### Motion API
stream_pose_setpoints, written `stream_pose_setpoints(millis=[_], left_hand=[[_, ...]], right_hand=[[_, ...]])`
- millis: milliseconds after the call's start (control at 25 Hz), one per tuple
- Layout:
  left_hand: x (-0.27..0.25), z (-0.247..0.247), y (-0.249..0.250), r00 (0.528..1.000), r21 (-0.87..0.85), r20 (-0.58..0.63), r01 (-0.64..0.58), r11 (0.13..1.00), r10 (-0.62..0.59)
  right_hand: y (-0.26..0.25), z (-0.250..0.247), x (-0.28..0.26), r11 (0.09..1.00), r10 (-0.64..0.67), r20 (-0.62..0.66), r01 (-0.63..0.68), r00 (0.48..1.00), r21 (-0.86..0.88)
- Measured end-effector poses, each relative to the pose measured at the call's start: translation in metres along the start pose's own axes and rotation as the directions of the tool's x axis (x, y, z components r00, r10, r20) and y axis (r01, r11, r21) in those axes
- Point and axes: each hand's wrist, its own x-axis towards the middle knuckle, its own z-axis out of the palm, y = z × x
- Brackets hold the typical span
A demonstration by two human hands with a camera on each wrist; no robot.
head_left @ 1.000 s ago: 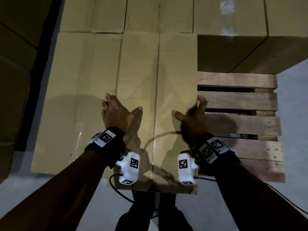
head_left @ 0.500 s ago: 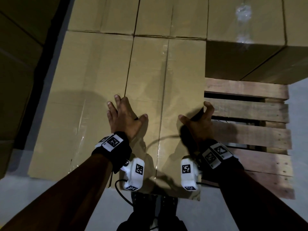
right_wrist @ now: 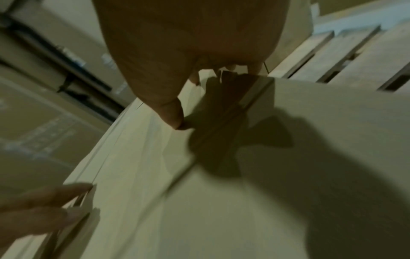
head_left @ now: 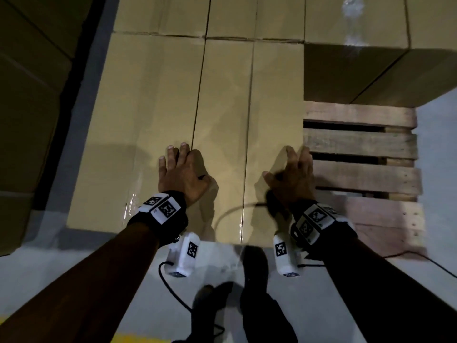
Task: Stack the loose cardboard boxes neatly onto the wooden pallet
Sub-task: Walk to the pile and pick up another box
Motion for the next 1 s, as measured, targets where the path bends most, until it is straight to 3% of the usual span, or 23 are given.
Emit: stream_pose_setpoints(millis=[160,480,640,1000], left_hand=[[-0.032,0.016,-0.02,0.994,0.093,0.061,-0.097,0.991,0.092],[-0.081,0.065,-0.049,0.956,0.067,0.078,-0.289,0.955,0.284],[-0.084,0.072,-0.063,0.932,0.176,0.059,-0.362,0.915,0.357],[-0.084,0.075,-0.068,0.917,0.356,0.072,-0.39,0.849,0.392]], right_hand=[[0.009,0.018,-0.055,0.975,-0.092,0.038,0.097,0.995,-0.199],[0.03,0.044,-0.128,0.952,-0.101,0.093,0.124,0.99,-0.28],[0.041,0.048,-0.136,0.923,-0.159,0.065,0.172,0.985,-0.345],[0.041,0.054,-0.133,0.873,-0.212,0.0,0.19,0.977,-0.45]])
